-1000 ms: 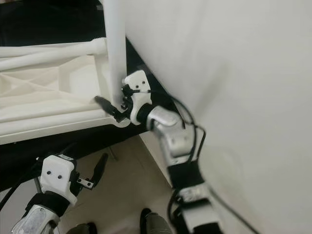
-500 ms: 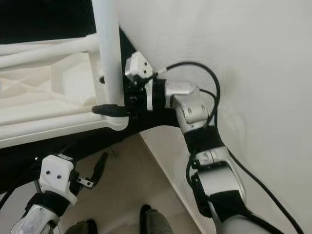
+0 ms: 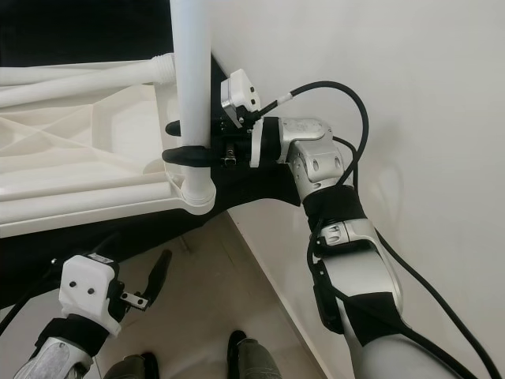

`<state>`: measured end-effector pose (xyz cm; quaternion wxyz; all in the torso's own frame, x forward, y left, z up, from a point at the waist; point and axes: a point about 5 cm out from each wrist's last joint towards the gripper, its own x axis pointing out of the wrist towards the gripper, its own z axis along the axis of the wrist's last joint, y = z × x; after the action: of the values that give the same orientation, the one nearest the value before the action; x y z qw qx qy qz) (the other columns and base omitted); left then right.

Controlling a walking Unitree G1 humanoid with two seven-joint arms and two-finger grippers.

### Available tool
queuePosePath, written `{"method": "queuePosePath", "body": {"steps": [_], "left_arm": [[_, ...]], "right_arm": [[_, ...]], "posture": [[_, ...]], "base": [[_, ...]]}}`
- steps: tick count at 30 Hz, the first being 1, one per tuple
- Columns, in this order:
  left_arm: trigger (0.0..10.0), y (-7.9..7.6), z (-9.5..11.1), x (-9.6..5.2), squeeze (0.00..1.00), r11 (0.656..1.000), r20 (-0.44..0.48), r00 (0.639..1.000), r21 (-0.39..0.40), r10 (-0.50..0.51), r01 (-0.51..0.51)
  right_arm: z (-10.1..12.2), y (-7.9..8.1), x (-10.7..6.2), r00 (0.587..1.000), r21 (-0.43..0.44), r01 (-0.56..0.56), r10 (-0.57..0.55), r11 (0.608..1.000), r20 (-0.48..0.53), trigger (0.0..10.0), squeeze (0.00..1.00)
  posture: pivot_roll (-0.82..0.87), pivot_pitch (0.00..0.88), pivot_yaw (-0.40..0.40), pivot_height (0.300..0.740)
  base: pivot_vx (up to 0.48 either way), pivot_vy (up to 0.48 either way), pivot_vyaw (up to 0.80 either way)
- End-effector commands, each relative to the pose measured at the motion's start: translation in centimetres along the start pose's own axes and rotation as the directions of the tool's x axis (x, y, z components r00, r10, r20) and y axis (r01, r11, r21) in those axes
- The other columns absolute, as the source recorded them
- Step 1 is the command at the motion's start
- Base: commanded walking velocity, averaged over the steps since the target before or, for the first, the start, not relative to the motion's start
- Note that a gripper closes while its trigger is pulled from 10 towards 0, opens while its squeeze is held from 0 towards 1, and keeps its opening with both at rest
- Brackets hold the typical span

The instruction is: Building children table

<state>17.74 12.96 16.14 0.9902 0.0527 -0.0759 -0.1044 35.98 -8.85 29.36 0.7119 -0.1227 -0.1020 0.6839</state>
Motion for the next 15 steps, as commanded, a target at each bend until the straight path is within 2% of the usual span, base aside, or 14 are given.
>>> {"method": "queuePosePath", "body": {"steps": [1,2,3,4,5,6,7,8,9,10,11,12,13,15], "left_arm": [[10.0,-0.1,-0.2,-0.3,0.00,1.000,-0.016,1.000,-0.008,0.003,-0.003],[10.0,-0.1,-0.2,-0.3,0.00,1.000,-0.016,1.000,-0.008,0.004,-0.004],[10.0,-0.1,-0.2,-0.3,0.00,1.000,-0.016,1.000,-0.008,0.004,-0.004],[10.0,-0.1,-0.2,-0.3,0.00,1.000,-0.015,1.000,-0.008,0.004,-0.004],[10.0,-0.1,-0.2,-0.3,0.00,1.000,-0.015,1.000,-0.008,0.004,-0.004],[10.0,-0.1,-0.2,-0.3,0.00,1.000,-0.015,1.000,-0.008,0.005,-0.005],[10.0,-0.1,-0.2,-0.3,0.00,1.000,-0.015,1.000,-0.008,0.005,-0.005],[10.0,0.0,-0.2,-0.3,0.00,1.000,-0.015,1.000,-0.008,0.006,-0.006],[10.0,0.0,-0.2,-0.3,0.00,1.000,-0.015,1.000,-0.008,0.006,-0.006],[10.0,0.1,-0.3,-0.2,0.00,1.000,-0.016,1.000,-0.007,0.005,-0.005],[10.0,0.1,-0.3,-0.2,0.00,1.000,-0.016,1.000,-0.007,0.005,-0.005],[10.0,0.2,-0.4,0.0,0.00,1.000,-0.017,1.000,-0.007,0.001,-0.002],[10.0,0.2,-0.5,0.1,0.00,1.000,-0.018,1.000,-0.006,-0.002,0.002],[10.0,0.2,-0.5,0.2,0.00,1.000,-0.018,1.000,-0.006,-0.004,0.004]], "right_arm": [[-3.0,0.3,0.0,0.991,0.076,0.111,-0.105,0.991,-0.078,0.0,0.00],[-4.3,0.2,0.4,0.961,0.102,0.261,-0.248,0.960,-0.124,0.0,0.00],[-4.3,0.2,0.4,0.961,0.102,0.261,-0.248,0.960,-0.124,0.0,0.00],[-5.6,0.1,0.7,0.901,0.097,0.414,-0.393,0.905,-0.183,0.0,0.00],[-5.6,0.1,0.7,0.901,0.097,0.414,-0.393,0.905,-0.183,0.0,0.00],[-7.3,0.2,0.7,0.707,0.076,0.692,-0.653,0.718,-0.270,0.0,0.00],[-7.3,0.2,0.7,0.707,0.076,0.692,-0.653,0.718,-0.270,0.0,0.00],[-8.4,1.9,1.5,0.595,0.062,0.791,-0.741,0.609,-0.311,0.0,0.00],[-8.4,1.9,1.5,0.595,0.062,0.791,-0.741,0.609,-0.311,0.0,0.00],[-8.4,3.6,2.8,0.527,0.070,0.842,-0.789,0.534,-0.317,0.0,0.00],[-8.4,3.6,2.8,0.527,0.070,0.842,-0.789,0.534,-0.317,0.0,0.00],[-8.0,4.7,3.9,0.511,0.092,0.856,-0.803,0.509,-0.306,0.0,0.00],[-7.5,5.1,5.0,0.529,0.106,0.847,-0.801,0.522,-0.281,0.0,0.00],[-7.1,5.1,5.7,0.537,0.097,0.841,-0.801,0.532,-0.265,0.0,0.00]], "posture": [[0.10,0.296,-0.111,0.740],[0.10,0.296,-0.113,0.740],[0.10,0.296,-0.113,0.740],[0.10,0.296,-0.114,0.740],[0.10,0.296,-0.114,0.740],[0.10,0.295,-0.110,0.740],[0.10,0.295,-0.110,0.740],[0.09,0.295,-0.099,0.740],[0.09,0.295,-0.099,0.740],[0.08,0.298,-0.091,0.740],[0.08,0.298,-0.091,0.740],[0.08,0.284,-0.084,0.740],[0.07,0.278,-0.082,0.740],[0.08,0.275,-0.083,0.740]], "base": [[0.000,0.000,0.00],[0.000,0.000,0.00],[0.000,0.000,0.00],[0.000,0.000,0.00],[0.000,0.000,0.00],[0.000,0.000,0.00],[0.000,0.000,0.00],[0.000,0.000,0.00],[0.000,0.000,0.00],[0.000,0.000,0.00],[0.000,0.000,0.00],[0.000,0.000,0.00],[0.000,0.000,0.00],[0.000,0.000,0.00]]}}
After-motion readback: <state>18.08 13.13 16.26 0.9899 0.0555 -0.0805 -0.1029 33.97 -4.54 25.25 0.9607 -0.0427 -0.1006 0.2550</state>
